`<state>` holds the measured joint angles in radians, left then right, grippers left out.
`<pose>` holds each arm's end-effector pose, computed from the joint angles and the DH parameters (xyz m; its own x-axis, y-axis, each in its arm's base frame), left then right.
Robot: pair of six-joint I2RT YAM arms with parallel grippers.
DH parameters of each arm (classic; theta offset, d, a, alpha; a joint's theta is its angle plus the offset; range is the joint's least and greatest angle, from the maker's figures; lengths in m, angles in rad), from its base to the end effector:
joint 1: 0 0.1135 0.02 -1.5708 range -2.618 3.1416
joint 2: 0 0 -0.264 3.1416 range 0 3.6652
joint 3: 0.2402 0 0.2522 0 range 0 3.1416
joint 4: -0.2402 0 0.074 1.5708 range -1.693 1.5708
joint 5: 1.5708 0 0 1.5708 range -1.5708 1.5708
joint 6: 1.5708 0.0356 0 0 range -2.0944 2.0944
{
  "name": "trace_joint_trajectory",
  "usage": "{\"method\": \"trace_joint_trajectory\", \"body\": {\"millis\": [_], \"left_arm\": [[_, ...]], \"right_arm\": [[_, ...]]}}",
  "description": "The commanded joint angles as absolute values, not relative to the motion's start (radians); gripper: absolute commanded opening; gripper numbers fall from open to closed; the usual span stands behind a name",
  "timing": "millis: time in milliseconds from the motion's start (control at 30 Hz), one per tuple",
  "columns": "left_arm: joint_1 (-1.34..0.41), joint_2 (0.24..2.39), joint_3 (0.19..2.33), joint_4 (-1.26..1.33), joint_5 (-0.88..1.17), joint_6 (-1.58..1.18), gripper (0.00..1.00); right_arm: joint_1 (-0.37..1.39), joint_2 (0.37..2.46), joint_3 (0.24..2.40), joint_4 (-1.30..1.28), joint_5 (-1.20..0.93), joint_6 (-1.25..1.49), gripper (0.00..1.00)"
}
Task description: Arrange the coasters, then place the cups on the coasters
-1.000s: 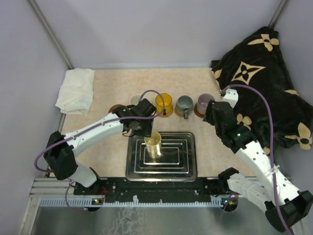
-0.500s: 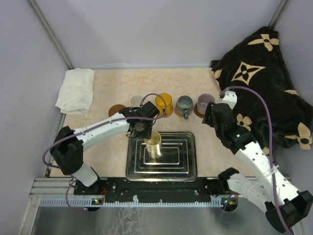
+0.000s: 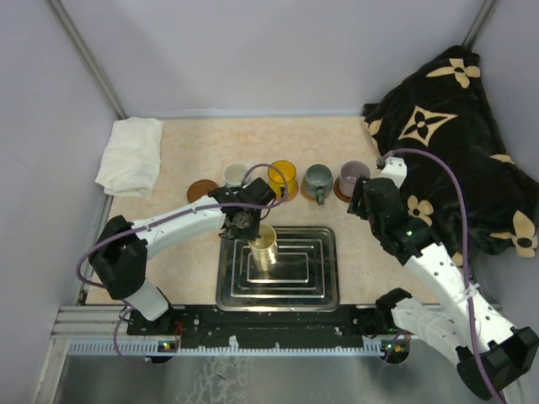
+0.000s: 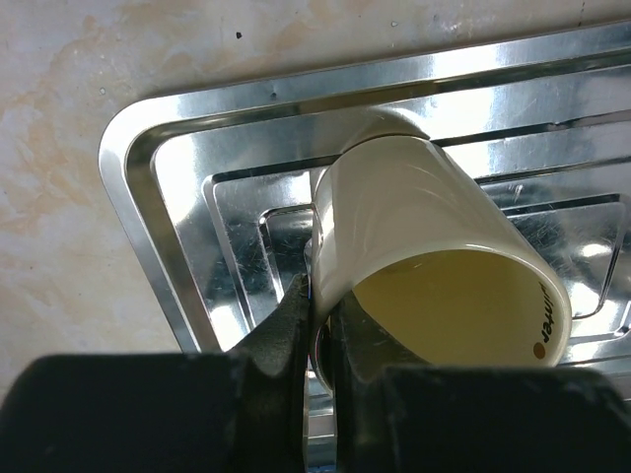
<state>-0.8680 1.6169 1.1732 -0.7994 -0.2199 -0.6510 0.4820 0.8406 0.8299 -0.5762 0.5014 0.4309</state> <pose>0.2090 -0.2347 0.2233 -0.9106 0.1600 -0.3812 0.1854 0.9822 -0.0308 0.1649 0.0669 0.3093 -0.4675 0.1688 -0.8677 0.1578 0.9818 0.1060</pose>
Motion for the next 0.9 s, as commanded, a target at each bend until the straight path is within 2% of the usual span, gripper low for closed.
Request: {"method": "trace_joint_trajectory", "body": {"millis": [0,67,600,867], "left_arm": [[-0.870,1.614,1.167,-0.823,-0.247,-0.662,0.04],[-0.870,1.601,1.174,-0.840,-0.254,-0.663,0.00],[-0.851,1.464,1.316,-1.105,-0.462,-0.658,0.00],[-0.645,1.326,1.249,-1.056,-0.470,-0.564,0.00]], "right_arm": [[0.479,0.841,0.830,-0.544,0.494,0.441,0.64],[0.479,0.841,0.829,-0.542,0.492,0.442,0.64],[0.479,0.844,0.799,-0.520,0.461,0.442,0.63],[0.479,0.824,0.777,-0.525,0.458,0.443,0.63]]}}
